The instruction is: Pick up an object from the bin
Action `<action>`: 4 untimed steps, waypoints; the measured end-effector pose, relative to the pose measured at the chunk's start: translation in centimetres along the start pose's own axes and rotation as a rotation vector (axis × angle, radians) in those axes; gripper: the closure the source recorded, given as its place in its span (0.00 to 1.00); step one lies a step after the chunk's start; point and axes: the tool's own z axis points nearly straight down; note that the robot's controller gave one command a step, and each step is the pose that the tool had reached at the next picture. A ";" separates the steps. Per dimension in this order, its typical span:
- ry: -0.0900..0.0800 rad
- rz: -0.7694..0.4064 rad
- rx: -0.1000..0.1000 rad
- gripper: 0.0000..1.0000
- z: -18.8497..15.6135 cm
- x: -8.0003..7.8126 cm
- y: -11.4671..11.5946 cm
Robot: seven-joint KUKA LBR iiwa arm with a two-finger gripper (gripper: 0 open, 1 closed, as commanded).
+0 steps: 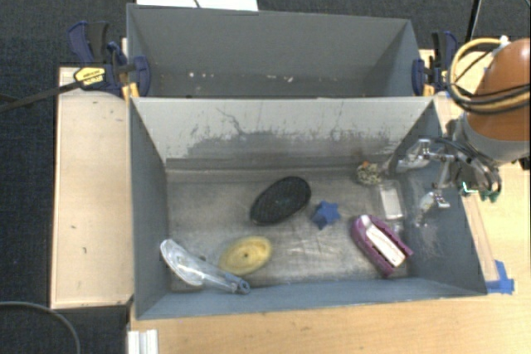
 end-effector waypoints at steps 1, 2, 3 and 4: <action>-0.025 0.041 -0.006 0.00 8.2 1.9 0.4; -0.007 0.319 -0.001 0.00 7.3 6.1 2.7; -0.001 0.518 -0.001 0.00 7.5 6.9 3.8; 0.002 0.740 -0.004 0.00 10.4 6.7 4.1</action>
Offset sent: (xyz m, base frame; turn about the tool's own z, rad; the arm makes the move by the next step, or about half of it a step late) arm -0.0321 -0.0026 -0.1053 0.0565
